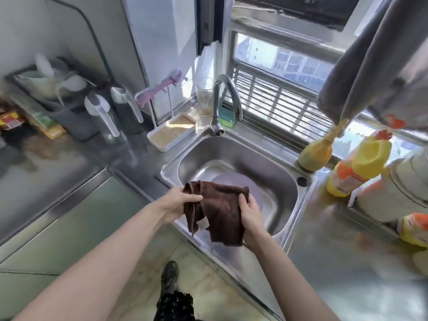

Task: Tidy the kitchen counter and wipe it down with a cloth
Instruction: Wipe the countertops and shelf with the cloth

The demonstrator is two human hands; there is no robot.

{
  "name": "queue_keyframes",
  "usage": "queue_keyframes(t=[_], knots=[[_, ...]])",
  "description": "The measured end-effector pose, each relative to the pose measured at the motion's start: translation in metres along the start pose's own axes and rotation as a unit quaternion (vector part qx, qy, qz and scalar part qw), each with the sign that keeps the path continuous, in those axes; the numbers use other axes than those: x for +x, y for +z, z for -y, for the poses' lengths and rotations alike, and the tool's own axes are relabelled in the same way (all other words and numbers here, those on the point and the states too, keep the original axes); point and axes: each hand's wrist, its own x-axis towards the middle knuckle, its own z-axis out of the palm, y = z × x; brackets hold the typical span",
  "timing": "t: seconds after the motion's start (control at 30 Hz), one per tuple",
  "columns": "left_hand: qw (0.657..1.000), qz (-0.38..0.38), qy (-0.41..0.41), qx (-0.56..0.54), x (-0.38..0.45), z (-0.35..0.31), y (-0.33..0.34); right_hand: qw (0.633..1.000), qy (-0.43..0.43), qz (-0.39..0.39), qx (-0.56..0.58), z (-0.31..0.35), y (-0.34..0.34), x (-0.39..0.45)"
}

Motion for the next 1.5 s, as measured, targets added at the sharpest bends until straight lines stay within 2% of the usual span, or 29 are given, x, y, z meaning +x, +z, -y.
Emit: queue_keyframes(t=[0.17, 0.33, 0.4, 0.5, 0.57, 0.67, 0.87, 0.97, 1.03, 1.07, 1.1, 1.17, 1.23, 1.27, 1.3, 1.4, 1.43, 1.5], knots=[[0.997, -0.059, -0.001, 0.042, 0.029, -0.013, -0.092, 0.997, 0.056, 0.036, 0.035, -0.006, 0.095, 0.037], [0.979, -0.11, 0.01, 0.17, 0.059, -0.03, -0.18, 0.993, 0.109, 0.025, 0.03, -0.016, 0.177, 0.07], [0.984, -0.097, -0.029, 0.148, 0.066, -0.04, -0.206, 0.991, 0.122, 0.024, 0.039, -0.018, 0.204, 0.082], [0.991, -0.026, -0.085, 0.101, 0.073, -0.05, -0.239, 0.987, 0.136, 0.046, 0.073, -0.016, 0.233, 0.095], [0.99, -0.041, -0.097, 0.088, 0.081, -0.051, -0.258, 0.984, 0.147, 0.071, 0.07, -0.018, 0.247, 0.105], [0.986, -0.107, -0.074, 0.103, 0.096, -0.045, -0.281, 0.981, 0.159, 0.107, 0.008, -0.021, 0.259, 0.121], [0.971, -0.194, 0.012, 0.14, 0.126, -0.043, -0.3, 0.988, 0.109, 0.101, -0.04, -0.01, 0.276, 0.154], [0.962, -0.215, 0.053, 0.159, 0.134, -0.045, -0.298, 0.989, 0.017, 0.079, -0.126, -0.009, 0.276, 0.167], [0.95, -0.201, 0.087, 0.223, 0.131, -0.046, -0.302, 0.968, -0.066, 0.07, -0.231, -0.013, 0.269, 0.172], [0.94, -0.184, 0.102, 0.269, 0.127, -0.045, -0.305, 0.947, -0.11, 0.078, -0.291, -0.015, 0.265, 0.173], [0.924, -0.16, 0.111, 0.33, 0.121, -0.043, -0.308, 0.916, -0.154, 0.099, -0.357, -0.018, 0.259, 0.171], [0.862, -0.12, 0.102, 0.482, 0.109, -0.034, -0.316, 0.832, -0.239, 0.155, -0.476, -0.026, 0.248, 0.166], [0.816, -0.121, 0.096, 0.557, 0.098, -0.022, -0.32, 0.766, -0.288, 0.181, -0.546, -0.032, 0.239, 0.159], [0.807, -0.145, 0.104, 0.563, 0.093, -0.018, -0.318, 0.757, -0.306, 0.171, -0.551, -0.035, 0.237, 0.157], [0.805, -0.173, 0.118, 0.554, 0.091, -0.015, -0.315, 0.765, -0.31, 0.154, -0.543, -0.036, 0.238, 0.154], [0.807, -0.24, 0.133, 0.523, 0.095, -0.015, -0.299, 0.838, -0.22, 0.092, -0.49, -0.027, 0.257, 0.148], [0.818, -0.25, 0.106, 0.508, 0.1, -0.017, -0.294, 0.844, -0.18, 0.072, -0.501, -0.024, 0.265, 0.149], [0.829, -0.237, 0.047, 0.505, 0.111, -0.019, -0.291, 0.814, -0.126, 0.051, -0.564, -0.02, 0.276, 0.157]])
